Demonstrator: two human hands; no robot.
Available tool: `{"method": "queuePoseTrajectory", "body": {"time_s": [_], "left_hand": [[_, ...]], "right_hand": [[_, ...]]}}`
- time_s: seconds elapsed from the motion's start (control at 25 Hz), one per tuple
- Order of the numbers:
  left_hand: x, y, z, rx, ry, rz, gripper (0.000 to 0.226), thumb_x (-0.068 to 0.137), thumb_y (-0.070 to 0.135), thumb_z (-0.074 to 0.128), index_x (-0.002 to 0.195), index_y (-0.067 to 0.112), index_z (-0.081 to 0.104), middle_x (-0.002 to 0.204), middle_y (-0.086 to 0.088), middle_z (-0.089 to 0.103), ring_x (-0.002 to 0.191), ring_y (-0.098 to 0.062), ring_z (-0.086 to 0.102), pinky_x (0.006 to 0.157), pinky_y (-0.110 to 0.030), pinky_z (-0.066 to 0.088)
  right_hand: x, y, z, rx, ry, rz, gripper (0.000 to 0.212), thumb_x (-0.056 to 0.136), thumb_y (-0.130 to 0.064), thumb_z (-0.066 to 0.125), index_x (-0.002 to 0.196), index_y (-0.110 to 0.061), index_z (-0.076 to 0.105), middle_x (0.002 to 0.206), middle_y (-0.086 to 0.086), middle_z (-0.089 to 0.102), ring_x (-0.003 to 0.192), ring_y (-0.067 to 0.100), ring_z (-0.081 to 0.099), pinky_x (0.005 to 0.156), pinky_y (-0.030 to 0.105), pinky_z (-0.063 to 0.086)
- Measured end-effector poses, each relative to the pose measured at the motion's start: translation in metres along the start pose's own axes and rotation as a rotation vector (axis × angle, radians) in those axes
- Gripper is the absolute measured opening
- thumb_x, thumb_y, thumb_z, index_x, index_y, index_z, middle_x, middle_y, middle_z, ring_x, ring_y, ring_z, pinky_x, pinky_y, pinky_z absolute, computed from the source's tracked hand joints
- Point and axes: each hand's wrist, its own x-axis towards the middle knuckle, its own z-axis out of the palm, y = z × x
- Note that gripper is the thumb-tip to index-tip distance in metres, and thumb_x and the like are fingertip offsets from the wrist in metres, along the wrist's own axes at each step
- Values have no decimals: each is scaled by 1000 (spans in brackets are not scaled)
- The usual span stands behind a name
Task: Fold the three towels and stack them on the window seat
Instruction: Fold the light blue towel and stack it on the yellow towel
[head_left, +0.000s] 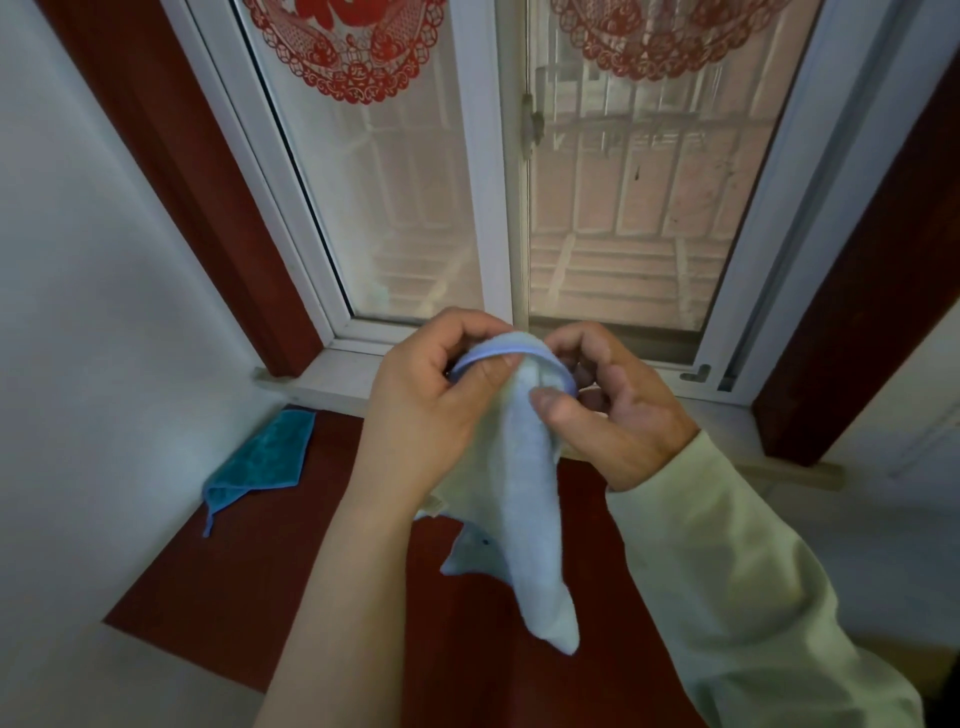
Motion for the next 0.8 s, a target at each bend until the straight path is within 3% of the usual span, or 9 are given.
{"method": "queuePoseTrajectory", "body": {"time_s": [0.12, 0.24, 0.44, 0.52, 0.64, 0.72, 0.8], "left_hand": [[1, 4, 2, -82, 8, -18, 17, 84, 18, 78, 89, 29, 66, 79, 18, 68, 67, 3, 62, 61, -15, 48], [-1, 5, 0, -157, 9, -47, 14, 81, 31, 74, 89, 29, 64, 82, 16, 66, 70, -7, 61, 61, -31, 53], [-4, -5, -5, -323, -77, -47, 11, 84, 28, 74, 94, 27, 68, 86, 12, 69, 78, -4, 64, 71, -24, 53], [-7, -13, -7, -357, -123, -72, 15, 83, 28, 74, 97, 26, 70, 88, 10, 71, 81, -8, 65, 72, -24, 54], [-9, -29, -10, -152, -238, -148, 14, 86, 16, 73, 98, 23, 70, 90, 3, 74, 81, -17, 69, 75, -35, 57], [-9, -40, -8, 56, -296, -176, 7, 91, 17, 71, 94, 23, 69, 87, -1, 73, 80, -20, 69, 73, -39, 54], [-7, -50, -6, 139, -272, -227, 8, 94, 25, 67, 87, 21, 65, 76, 1, 66, 66, -12, 59, 62, -31, 46]], "right_hand": [[1, -3, 5, 99, -29, -39, 14, 87, -24, 65, 99, -17, 63, 84, -4, 66, 78, 8, 63, 68, 23, 50], [3, -9, 11, 171, -39, -57, 8, 94, -21, 59, 94, -16, 66, 83, -6, 69, 78, 9, 64, 72, 27, 48], [5, -18, 18, 225, 0, -51, 19, 95, -14, 56, 96, -1, 69, 92, 12, 74, 85, 26, 69, 80, 39, 54], [6, -27, 17, 313, 77, 1, 17, 95, -12, 56, 91, 0, 69, 84, 10, 73, 77, 21, 68, 73, 32, 55], [13, -35, 7, 328, 278, 47, 20, 98, -11, 53, 83, -8, 65, 71, 7, 60, 66, 13, 56, 61, 21, 49], [17, -36, -3, 312, 329, 29, 21, 98, -17, 54, 80, -10, 62, 73, 13, 50, 69, 21, 48, 64, 28, 44], [19, -35, -11, 308, 351, 12, 20, 96, -20, 53, 83, -8, 61, 76, 14, 48, 72, 25, 43, 67, 35, 39]]}}
